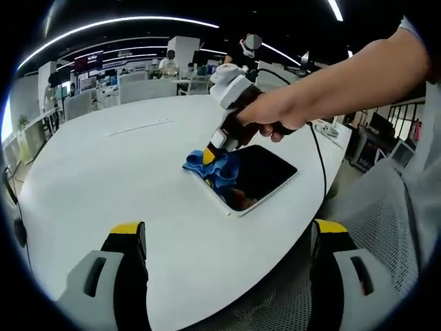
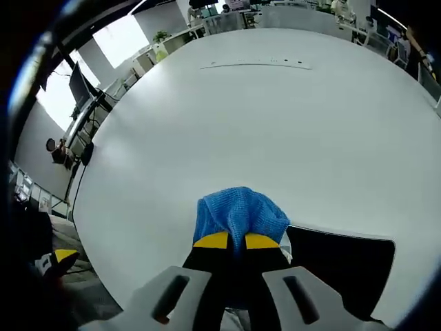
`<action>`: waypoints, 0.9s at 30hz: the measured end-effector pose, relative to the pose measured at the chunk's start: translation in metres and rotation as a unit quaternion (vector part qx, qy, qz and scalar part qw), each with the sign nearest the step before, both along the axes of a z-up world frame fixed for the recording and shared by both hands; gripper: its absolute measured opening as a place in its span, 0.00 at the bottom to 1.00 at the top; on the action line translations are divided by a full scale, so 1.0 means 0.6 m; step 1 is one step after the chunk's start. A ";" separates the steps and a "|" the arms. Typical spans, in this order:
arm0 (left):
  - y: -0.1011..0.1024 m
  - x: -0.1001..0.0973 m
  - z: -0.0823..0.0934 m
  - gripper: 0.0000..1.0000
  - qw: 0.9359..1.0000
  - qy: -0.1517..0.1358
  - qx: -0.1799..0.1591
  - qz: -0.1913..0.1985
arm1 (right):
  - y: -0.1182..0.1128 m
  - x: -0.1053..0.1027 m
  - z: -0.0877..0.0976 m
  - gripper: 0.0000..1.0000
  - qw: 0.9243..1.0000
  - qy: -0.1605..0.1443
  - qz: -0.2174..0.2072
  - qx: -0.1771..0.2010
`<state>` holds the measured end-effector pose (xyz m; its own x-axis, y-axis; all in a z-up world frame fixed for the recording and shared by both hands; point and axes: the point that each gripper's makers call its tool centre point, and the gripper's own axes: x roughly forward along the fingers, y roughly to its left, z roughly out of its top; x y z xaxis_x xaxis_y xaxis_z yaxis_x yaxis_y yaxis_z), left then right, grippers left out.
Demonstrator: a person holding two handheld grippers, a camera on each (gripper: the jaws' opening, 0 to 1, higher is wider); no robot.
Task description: Wipe the mirror surface with the cleaning cloth until all visible marks leave the cleaned area.
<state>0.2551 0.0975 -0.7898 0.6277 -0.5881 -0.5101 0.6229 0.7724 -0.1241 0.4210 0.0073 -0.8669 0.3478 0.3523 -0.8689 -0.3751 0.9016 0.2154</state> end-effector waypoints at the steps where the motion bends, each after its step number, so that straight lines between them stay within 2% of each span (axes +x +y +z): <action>1: 0.000 0.000 0.000 0.99 1.000 0.000 0.000 -0.001 | 0.000 0.001 0.000 0.00 1.000 0.000 0.001 0.000; 17: 0.000 0.000 -0.001 0.99 1.000 0.002 0.004 0.000 | -0.005 0.003 -0.002 0.00 1.000 0.001 0.003 -0.001; 27: 0.000 0.000 -0.003 0.99 1.000 0.003 0.004 -0.001 | -0.032 0.003 -0.001 0.00 1.000 0.000 -0.005 -0.008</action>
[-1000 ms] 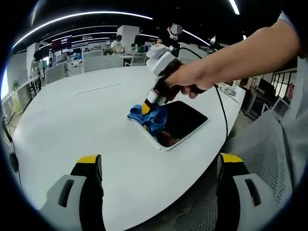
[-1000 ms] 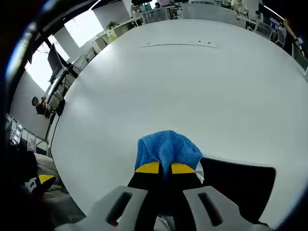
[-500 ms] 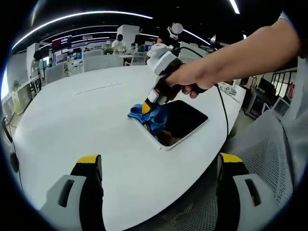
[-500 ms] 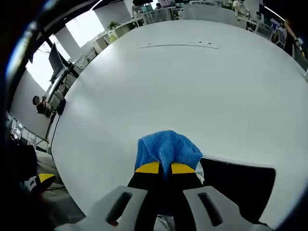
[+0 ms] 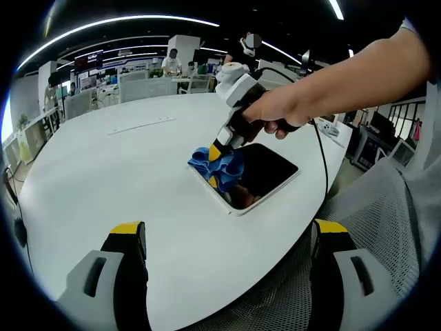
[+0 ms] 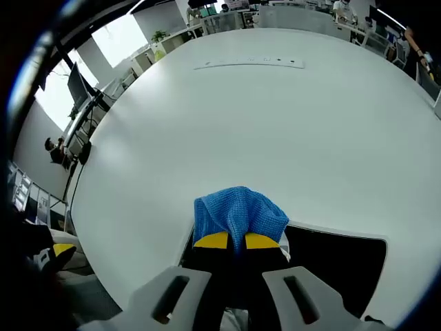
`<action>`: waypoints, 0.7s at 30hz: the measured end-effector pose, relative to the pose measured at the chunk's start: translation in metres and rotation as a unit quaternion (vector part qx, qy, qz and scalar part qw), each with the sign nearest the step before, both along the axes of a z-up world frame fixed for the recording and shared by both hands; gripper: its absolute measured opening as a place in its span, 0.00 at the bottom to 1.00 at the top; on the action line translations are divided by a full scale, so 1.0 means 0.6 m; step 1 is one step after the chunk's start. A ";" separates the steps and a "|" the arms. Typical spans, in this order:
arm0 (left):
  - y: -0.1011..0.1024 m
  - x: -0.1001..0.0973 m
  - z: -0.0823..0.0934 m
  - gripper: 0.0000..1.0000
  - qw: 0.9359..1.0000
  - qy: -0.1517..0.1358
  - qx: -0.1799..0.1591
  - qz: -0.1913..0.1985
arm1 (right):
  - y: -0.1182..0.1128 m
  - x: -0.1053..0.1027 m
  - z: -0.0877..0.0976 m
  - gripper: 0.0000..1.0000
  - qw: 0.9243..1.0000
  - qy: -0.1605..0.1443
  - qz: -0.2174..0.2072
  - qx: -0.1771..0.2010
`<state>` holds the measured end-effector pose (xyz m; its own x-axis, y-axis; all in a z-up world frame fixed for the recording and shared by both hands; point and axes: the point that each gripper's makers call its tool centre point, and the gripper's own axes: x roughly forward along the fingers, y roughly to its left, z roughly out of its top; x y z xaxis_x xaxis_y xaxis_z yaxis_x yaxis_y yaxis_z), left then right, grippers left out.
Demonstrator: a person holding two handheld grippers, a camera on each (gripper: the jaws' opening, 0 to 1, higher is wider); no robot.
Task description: Wipe the mirror surface with the cleaning cloth until all visible marks leave the cleaned area.
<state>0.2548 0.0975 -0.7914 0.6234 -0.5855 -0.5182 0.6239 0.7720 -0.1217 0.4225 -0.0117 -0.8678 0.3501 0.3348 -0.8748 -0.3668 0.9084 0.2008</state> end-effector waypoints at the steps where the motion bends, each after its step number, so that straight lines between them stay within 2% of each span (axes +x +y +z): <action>1: 0.000 0.000 0.001 0.99 1.000 -0.001 0.000 0.000 | -0.002 -0.001 0.000 0.00 1.000 0.000 -0.001 0.000; 21: -0.002 -0.001 0.000 0.99 1.000 -0.001 0.000 -0.004 | -0.058 -0.007 0.004 0.00 1.000 0.000 -0.026 -0.013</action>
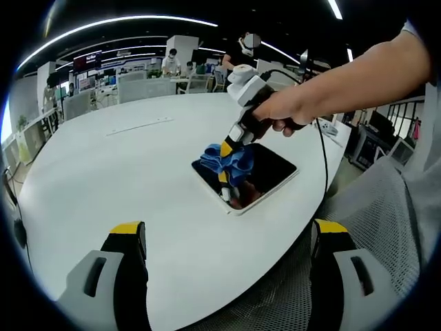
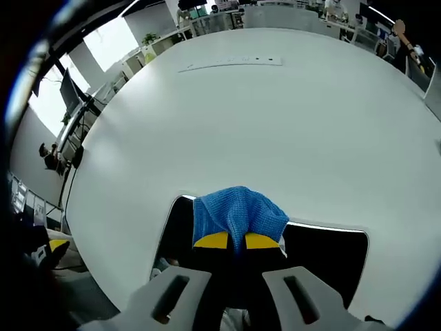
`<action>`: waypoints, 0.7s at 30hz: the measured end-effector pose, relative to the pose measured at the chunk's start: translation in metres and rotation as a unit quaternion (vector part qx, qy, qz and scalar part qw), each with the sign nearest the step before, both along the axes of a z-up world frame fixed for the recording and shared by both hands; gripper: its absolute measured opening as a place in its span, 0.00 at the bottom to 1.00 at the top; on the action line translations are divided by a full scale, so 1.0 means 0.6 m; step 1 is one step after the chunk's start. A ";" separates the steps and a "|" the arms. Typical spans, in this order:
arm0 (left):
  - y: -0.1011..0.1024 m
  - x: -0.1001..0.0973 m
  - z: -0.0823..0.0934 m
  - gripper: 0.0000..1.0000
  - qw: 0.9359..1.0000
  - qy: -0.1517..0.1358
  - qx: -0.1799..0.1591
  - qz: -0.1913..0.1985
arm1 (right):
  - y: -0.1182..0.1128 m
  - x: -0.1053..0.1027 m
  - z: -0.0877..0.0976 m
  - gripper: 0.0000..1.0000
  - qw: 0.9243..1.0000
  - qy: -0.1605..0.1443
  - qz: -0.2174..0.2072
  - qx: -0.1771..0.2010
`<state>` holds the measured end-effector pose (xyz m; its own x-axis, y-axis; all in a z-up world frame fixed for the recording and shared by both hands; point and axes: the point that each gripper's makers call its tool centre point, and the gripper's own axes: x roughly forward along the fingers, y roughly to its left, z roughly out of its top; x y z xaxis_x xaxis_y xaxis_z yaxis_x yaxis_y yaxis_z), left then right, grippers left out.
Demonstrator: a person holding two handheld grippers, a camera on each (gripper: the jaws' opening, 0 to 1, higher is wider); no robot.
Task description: Wipe the mirror surface with the cleaning cloth until all visible marks leave the cleaned area.
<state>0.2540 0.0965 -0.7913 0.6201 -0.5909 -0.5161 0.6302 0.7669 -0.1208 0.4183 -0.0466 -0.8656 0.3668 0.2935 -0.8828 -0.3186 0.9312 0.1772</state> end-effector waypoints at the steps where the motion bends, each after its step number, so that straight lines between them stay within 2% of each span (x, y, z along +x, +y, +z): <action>1: 0.000 0.000 0.000 0.99 1.000 0.000 -0.001 0.000 | -0.002 0.002 -0.001 0.00 1.000 0.000 0.000 -0.001; 13: 0.001 0.000 0.001 0.99 1.000 -0.003 0.001 -0.001 | -0.002 0.005 -0.004 0.00 1.000 -0.005 -0.005 -0.007; 21: 0.000 -0.001 0.001 0.99 1.000 -0.003 0.002 -0.002 | 0.005 -0.017 -0.002 0.00 1.000 -0.002 -0.003 -0.005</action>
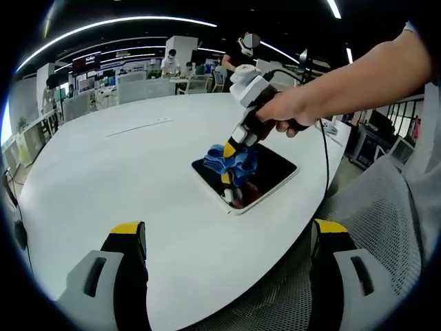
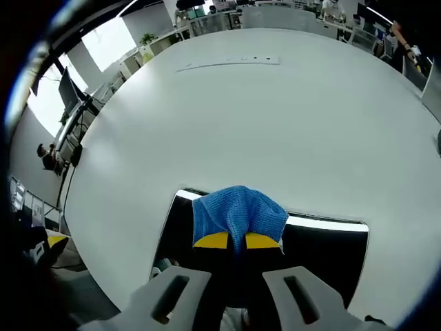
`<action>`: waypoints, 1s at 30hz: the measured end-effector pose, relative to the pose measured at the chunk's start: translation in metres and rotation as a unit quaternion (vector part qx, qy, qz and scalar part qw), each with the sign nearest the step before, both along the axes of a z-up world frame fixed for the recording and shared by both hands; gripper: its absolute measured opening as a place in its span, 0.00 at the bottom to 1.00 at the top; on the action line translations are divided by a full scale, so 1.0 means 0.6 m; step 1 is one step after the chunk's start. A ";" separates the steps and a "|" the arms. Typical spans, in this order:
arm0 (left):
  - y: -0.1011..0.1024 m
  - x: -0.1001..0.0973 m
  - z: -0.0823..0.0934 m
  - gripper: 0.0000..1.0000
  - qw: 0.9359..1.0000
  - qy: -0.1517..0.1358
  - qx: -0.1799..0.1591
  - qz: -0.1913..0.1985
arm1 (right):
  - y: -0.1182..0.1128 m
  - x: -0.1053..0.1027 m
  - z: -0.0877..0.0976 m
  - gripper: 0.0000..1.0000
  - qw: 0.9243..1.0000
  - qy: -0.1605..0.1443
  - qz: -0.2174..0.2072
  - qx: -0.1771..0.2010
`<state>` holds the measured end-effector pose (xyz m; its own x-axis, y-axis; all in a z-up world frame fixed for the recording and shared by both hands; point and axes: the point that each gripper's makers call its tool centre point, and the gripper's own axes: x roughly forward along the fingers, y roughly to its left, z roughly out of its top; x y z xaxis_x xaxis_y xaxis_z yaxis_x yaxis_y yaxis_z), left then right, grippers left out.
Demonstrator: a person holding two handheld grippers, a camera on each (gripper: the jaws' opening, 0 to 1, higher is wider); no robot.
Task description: Wipe the mirror surface with the cleaning cloth until all visible marks leave the cleaned area.
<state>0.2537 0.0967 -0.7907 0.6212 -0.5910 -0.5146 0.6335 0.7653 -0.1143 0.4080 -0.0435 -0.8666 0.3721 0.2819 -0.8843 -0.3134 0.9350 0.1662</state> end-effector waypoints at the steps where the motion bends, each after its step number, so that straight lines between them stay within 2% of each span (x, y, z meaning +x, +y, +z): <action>1: 0.000 0.000 0.000 0.99 1.000 0.000 0.001 0.000 | 0.000 -0.002 0.000 0.00 1.000 0.000 0.000 0.000; 5: 0.000 -0.001 -0.002 0.99 1.000 0.001 0.002 -0.001 | 0.000 -0.006 -0.003 0.00 1.000 0.001 -0.001 0.003; 11: -0.001 -0.001 -0.002 0.99 1.000 0.000 0.004 -0.002 | 0.003 -0.031 0.003 0.00 1.000 0.001 0.001 0.004; 18: 0.000 0.000 -0.002 0.99 1.000 -0.001 0.003 0.000 | 0.003 -0.039 0.000 0.00 1.000 -0.006 0.003 0.005; 30: -0.004 -0.001 0.003 0.99 1.000 -0.005 0.001 -0.002 | 0.002 -0.085 -0.002 0.00 1.000 0.000 0.001 0.013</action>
